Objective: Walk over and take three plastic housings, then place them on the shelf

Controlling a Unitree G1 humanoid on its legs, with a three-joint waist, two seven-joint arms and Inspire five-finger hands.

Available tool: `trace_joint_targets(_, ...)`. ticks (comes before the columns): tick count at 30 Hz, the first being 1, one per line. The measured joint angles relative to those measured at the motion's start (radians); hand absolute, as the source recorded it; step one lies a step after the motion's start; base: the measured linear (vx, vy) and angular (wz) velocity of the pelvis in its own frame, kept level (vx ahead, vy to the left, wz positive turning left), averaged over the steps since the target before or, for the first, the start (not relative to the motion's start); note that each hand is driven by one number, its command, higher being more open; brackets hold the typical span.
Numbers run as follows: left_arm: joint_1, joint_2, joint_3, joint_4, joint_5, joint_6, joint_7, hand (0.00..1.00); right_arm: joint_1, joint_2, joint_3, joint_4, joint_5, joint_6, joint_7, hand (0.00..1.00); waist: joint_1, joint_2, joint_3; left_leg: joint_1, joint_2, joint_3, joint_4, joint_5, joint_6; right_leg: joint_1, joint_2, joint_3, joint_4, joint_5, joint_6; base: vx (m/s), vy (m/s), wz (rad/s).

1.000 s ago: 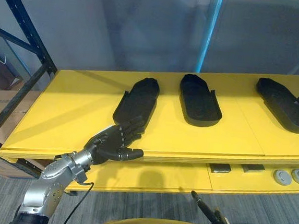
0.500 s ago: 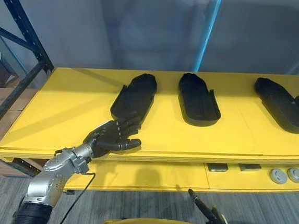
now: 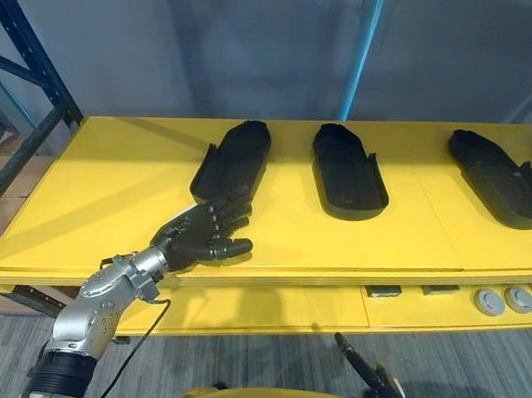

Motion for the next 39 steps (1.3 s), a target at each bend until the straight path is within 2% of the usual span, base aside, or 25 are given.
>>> trace_joint_targets(3,0.001,-0.004,0.008,-0.067,-0.076,-0.050,-0.017,1.00,0.011,0.001,-0.014,0.001,-0.001,0.000,0.002,1.00,0.003,0.000,0.000,0.001,0.000,0.007,0.000,-0.003,-0.003,-0.002,-0.001,0.006,0.003,0.000,0.000,0.02,0.008,-0.05)
trace_joint_targets(5,0.004,-0.036,0.055,-0.131,-0.141,-0.092,-0.022,1.00,0.019,0.001,-0.014,0.000,-0.001,0.000,0.010,1.00,0.003,0.000,0.000,0.001,0.000,0.009,0.001,-0.004,-0.004,-0.004,-0.001,0.011,0.005,0.000,0.000,0.02,0.005,-0.04)
trace_joint_targets(9,0.032,-0.141,0.212,-0.249,-0.215,-0.229,-0.014,1.00,0.034,0.007,-0.018,0.001,0.000,0.000,0.019,1.00,0.005,0.000,-0.001,0.004,0.000,0.003,0.003,-0.004,-0.003,-0.005,-0.001,0.005,0.017,-0.003,-0.005,0.00,-0.001,0.02)
trace_joint_targets(10,0.045,-0.152,0.236,-0.271,-0.218,-0.247,-0.012,1.00,0.035,0.009,-0.023,0.001,0.000,0.000,0.018,1.00,0.005,0.000,-0.001,0.004,0.000,0.001,0.003,-0.004,-0.002,-0.004,-0.001,0.003,0.018,-0.003,-0.006,0.00,0.000,0.08)
trace_joint_targets(12,0.094,-0.191,0.313,-0.330,-0.242,-0.321,-0.011,1.00,0.037,0.015,-0.035,0.001,0.000,0.000,0.019,1.00,0.015,0.001,-0.001,0.005,-0.001,-0.008,0.000,-0.006,0.002,0.001,-0.002,-0.006,0.019,-0.004,-0.006,-0.01,0.000,0.10)
trace_joint_targets(14,0.112,-0.222,0.350,-0.348,-0.249,-0.365,0.005,1.00,0.040,0.020,-0.038,0.001,0.000,0.000,0.018,1.00,0.028,0.000,-0.003,0.005,-0.002,-0.014,0.000,-0.007,0.003,0.005,-0.002,-0.012,0.019,-0.004,-0.006,-0.02,-0.004,0.13)
trace_joint_targets(15,0.134,-0.255,0.382,-0.360,-0.243,-0.431,0.063,1.00,0.042,0.024,-0.044,0.001,0.000,0.000,0.018,1.00,0.029,-0.002,-0.004,0.005,-0.002,-0.027,0.000,-0.007,0.004,0.011,-0.002,-0.024,0.020,-0.005,-0.008,-0.02,-0.011,0.19)
trace_joint_targets(16,0.138,-0.268,0.392,-0.359,-0.233,-0.459,0.093,1.00,0.042,0.025,-0.045,0.001,0.000,0.000,0.017,1.00,0.029,-0.003,-0.005,0.005,-0.002,-0.031,0.000,-0.007,0.003,0.014,-0.002,-0.029,0.020,-0.006,-0.010,-0.01,-0.011,0.16)
trace_joint_targets(17,0.167,-0.367,0.402,-0.298,0.190,-0.783,0.547,1.00,0.033,0.018,-0.045,0.042,0.002,0.040,-0.012,1.00,0.054,-0.015,-0.031,-0.018,-0.001,-0.069,0.000,0.020,0.009,0.003,0.005,-0.055,0.038,-0.016,-0.020,0.00,-0.004,0.05)
trace_joint_targets(22,0.166,-0.367,0.397,-0.298,0.190,-0.783,0.547,1.00,0.036,0.018,-0.045,0.042,0.002,0.040,-0.012,1.00,0.054,-0.013,-0.030,-0.018,-0.001,-0.068,0.000,0.020,0.009,0.003,0.005,-0.055,0.038,-0.016,-0.020,0.00,0.000,0.00)
trace_joint_targets(25,0.166,-0.367,0.346,-0.311,0.191,-0.773,0.556,1.00,0.038,0.020,-0.054,0.042,0.013,0.040,-0.008,1.00,0.054,-0.013,-0.029,-0.019,-0.002,-0.068,0.000,0.021,0.010,-0.001,0.001,-0.056,0.045,-0.016,-0.021,0.00,0.000,-0.01)
trace_joint_targets(27,0.164,-0.361,0.294,-0.331,0.194,-0.746,0.565,1.00,0.038,0.020,-0.057,0.042,0.023,0.040,-0.005,1.00,0.051,-0.013,-0.029,-0.028,-0.002,-0.063,0.000,0.019,0.009,-0.015,-0.001,-0.054,0.054,-0.018,-0.023,0.00,0.004,-0.05)
trace_joint_targets(30,0.157,-0.342,0.209,-0.369,0.234,-0.684,0.569,1.00,0.039,0.025,-0.087,0.042,0.042,0.052,0.013,1.00,0.044,-0.016,-0.020,-0.033,-0.001,-0.044,0.000,0.011,0.016,-0.031,-0.002,-0.034,0.057,-0.015,-0.019,-0.01,0.019,-0.15)
trace_joint_targets(32,0.136,-0.315,0.143,-0.405,0.238,-0.634,0.564,1.00,0.042,0.033,-0.115,0.043,0.043,0.065,0.032,1.00,0.023,-0.016,-0.010,-0.033,0.001,-0.031,0.000,0.009,0.017,-0.036,-0.002,-0.031,0.058,-0.015,-0.019,0.01,0.018,-0.11)
trace_joint_targets(34,0.095,-0.299,0.109,-0.430,0.259,-0.586,0.540,1.00,0.048,0.035,-0.135,0.044,0.043,0.075,0.046,1.00,0.022,-0.021,-0.007,-0.038,0.002,-0.019,0.000,0.007,0.017,-0.047,-0.003,-0.021,0.059,-0.014,-0.016,0.02,0.018,-0.14)
trace_joint_targets(38,0.012,-0.274,0.050,-0.476,0.269,-0.488,0.480,1.00,0.068,0.041,-0.173,0.043,0.043,0.093,0.066,1.00,-0.005,-0.010,0.003,-0.032,0.004,0.004,0.007,-0.010,0.011,-0.047,-0.006,-0.002,0.058,-0.011,-0.013,0.06,0.027,-0.12)
trace_joint_targets(39,-0.002,-0.275,0.041,-0.473,0.268,-0.472,0.478,1.00,0.074,0.040,-0.173,0.043,0.043,0.094,0.067,1.00,-0.003,-0.010,0.003,-0.033,0.006,0.009,0.017,-0.015,0.008,-0.046,-0.007,0.001,0.059,-0.011,-0.013,0.10,0.039,-0.21)
